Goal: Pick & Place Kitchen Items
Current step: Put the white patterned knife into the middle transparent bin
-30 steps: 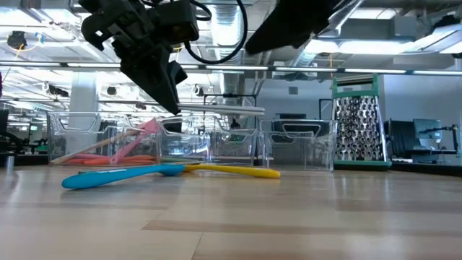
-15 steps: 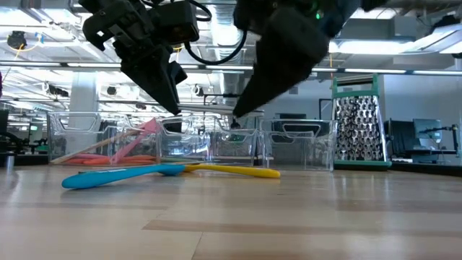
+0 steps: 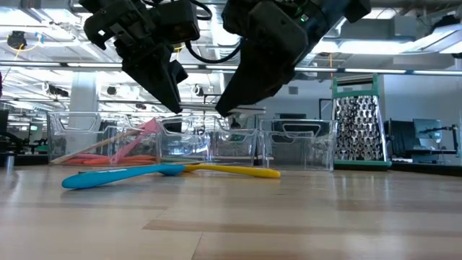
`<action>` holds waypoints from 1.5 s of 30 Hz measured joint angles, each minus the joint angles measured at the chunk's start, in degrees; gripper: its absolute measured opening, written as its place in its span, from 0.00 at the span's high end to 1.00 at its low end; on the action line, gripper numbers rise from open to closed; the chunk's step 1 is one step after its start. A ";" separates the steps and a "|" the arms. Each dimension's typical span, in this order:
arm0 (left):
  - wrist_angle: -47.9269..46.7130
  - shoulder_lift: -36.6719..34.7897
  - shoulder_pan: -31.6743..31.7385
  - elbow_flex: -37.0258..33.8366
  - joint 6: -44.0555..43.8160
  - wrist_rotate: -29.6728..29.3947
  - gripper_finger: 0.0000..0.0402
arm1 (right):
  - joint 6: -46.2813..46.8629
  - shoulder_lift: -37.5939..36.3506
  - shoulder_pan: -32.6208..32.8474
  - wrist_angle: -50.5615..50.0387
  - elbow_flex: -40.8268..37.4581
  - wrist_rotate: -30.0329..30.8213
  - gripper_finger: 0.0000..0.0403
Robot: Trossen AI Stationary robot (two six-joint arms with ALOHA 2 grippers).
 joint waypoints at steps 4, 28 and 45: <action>0.29 0.00 0.02 0.00 0.02 0.00 0.99 | -0.04 0.00 -0.32 -0.09 0.00 -0.46 0.57; 2.78 0.00 0.04 0.02 -0.36 -0.04 0.99 | 0.44 -0.07 -0.63 -0.95 0.00 -0.59 0.92; 5.20 -7.27 0.07 0.06 0.88 -4.83 0.85 | -1.07 -0.09 0.76 -1.57 -0.09 2.76 0.92</action>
